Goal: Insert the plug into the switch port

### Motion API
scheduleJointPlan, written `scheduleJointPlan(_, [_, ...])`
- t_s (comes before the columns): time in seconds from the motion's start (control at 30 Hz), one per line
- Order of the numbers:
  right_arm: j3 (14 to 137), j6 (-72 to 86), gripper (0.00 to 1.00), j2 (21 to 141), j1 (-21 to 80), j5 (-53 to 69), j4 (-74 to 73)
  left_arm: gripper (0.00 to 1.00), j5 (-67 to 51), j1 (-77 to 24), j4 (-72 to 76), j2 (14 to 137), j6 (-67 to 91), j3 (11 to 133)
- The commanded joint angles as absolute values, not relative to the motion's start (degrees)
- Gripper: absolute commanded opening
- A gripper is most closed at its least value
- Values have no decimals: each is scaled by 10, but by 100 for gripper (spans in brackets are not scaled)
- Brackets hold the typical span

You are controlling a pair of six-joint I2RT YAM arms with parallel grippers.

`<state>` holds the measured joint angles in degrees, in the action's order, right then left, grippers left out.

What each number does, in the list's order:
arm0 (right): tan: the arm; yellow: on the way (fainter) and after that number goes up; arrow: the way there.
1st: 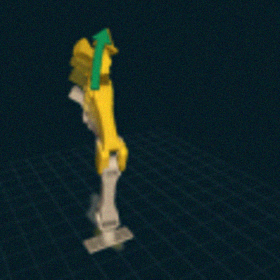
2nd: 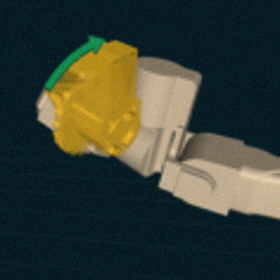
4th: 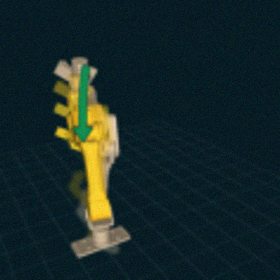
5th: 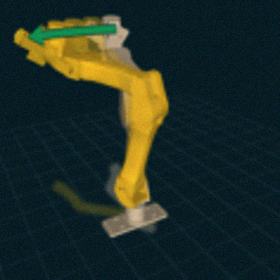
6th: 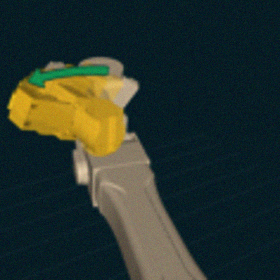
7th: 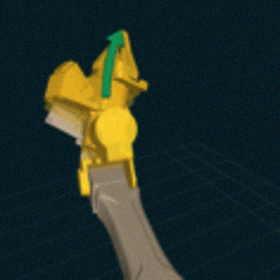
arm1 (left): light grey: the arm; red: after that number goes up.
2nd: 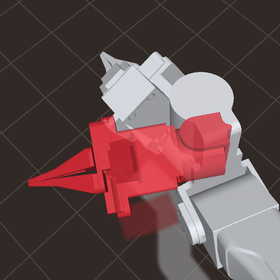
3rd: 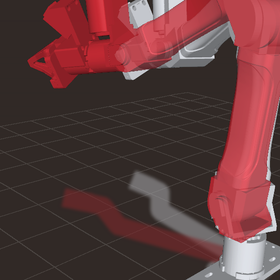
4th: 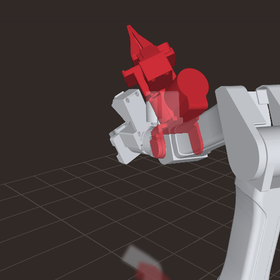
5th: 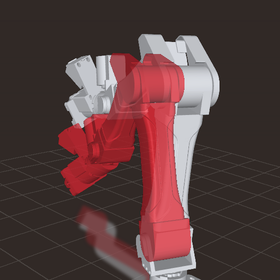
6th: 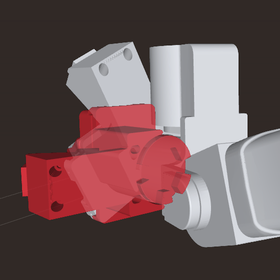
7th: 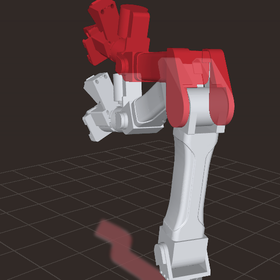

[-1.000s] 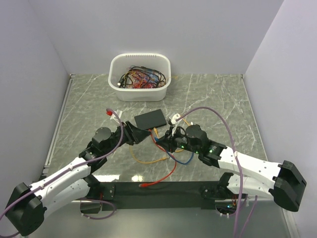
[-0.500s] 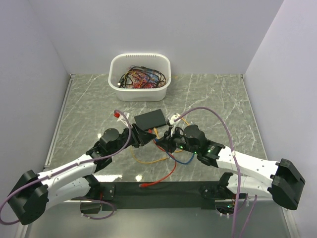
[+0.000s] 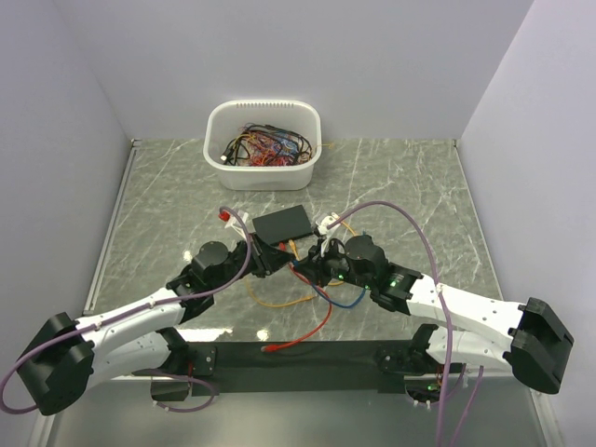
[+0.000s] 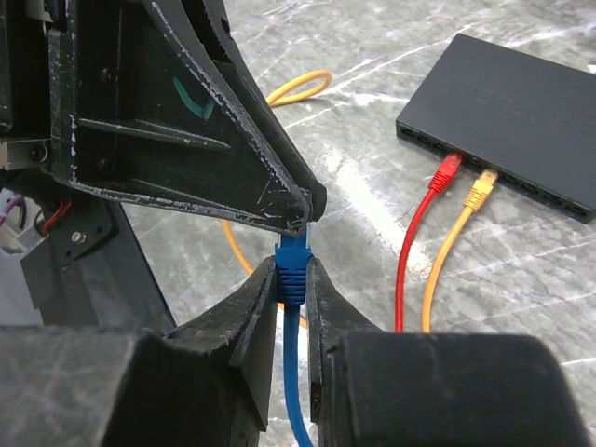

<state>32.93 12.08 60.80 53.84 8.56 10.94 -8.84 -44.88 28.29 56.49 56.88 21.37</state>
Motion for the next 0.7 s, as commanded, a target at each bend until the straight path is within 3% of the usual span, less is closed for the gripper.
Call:
scheduleJointPlan(0.0, [338, 119, 0, 598, 543, 70, 133, 4, -84, -454, 310, 573, 563, 234])
scheduleJointPlan(0.13, [333, 130, 39, 579, 544, 42, 131, 1, -79, -458, 313, 573, 566, 232])
scheduleJointPlan(0.23, [323, 135, 51, 557, 543, 24, 136, 1, -73, -459, 311, 569, 568, 230])
scheduleJointPlan(0.4, [306, 140, 52, 535, 543, 8, 146, 1, -68, -461, 300, 563, 565, 235])
scheduleJointPlan(0.67, [316, 136, 43, 572, 543, 42, 145, 1, -65, -463, 298, 566, 564, 236])
